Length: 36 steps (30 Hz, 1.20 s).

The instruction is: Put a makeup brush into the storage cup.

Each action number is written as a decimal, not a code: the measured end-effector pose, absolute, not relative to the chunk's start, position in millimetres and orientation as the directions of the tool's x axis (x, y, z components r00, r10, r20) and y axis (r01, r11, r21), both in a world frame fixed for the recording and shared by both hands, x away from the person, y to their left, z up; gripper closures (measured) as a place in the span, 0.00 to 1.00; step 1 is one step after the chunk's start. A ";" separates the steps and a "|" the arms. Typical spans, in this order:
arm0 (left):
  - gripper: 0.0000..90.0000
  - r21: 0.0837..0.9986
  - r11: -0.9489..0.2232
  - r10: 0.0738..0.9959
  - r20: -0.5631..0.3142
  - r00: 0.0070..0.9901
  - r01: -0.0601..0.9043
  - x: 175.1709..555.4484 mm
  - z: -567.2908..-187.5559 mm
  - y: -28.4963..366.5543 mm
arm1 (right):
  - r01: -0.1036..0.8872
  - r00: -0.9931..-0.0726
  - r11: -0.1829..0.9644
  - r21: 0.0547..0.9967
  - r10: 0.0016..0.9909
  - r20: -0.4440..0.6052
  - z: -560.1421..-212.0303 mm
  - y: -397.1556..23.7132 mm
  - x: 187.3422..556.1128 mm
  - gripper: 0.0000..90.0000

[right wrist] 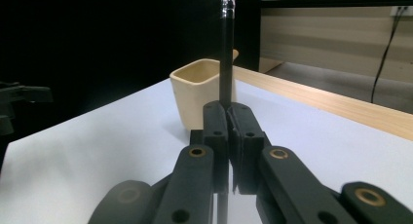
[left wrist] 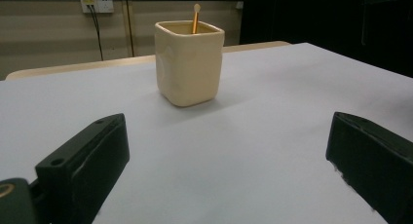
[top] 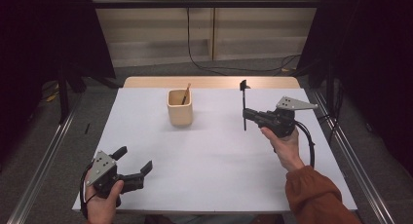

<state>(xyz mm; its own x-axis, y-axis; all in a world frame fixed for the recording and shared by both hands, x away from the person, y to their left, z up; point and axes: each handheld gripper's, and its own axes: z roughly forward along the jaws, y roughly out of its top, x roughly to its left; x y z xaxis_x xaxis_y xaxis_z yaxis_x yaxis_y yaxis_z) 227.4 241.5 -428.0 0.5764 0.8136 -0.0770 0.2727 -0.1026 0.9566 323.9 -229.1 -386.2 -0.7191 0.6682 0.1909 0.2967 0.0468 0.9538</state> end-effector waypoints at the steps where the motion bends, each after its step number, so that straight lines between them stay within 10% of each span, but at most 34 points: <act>1: 0.02 0.957 -0.104 0.814 -0.076 0.576 0.273 227.5 -428.1 241.5 | 0.296 -0.723 0.045 0.954 0.663 0.193 -386.1 -227.9 323.6 0.96; 36: 0.02 0.960 -0.089 0.815 -0.084 0.573 0.267 227.0 -427.5 242.7 | 0.278 -0.855 0.084 0.957 0.477 0.206 -381.9 -152.3 315.2 0.96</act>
<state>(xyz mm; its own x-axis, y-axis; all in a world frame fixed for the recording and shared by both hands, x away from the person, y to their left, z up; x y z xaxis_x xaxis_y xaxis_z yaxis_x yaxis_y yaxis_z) 227.0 242.7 -427.5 0.5730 0.8152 -0.0841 0.2669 -0.0886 0.9596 315.2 -152.3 -381.9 -0.8545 0.4768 0.2059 0.2775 0.0841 0.9570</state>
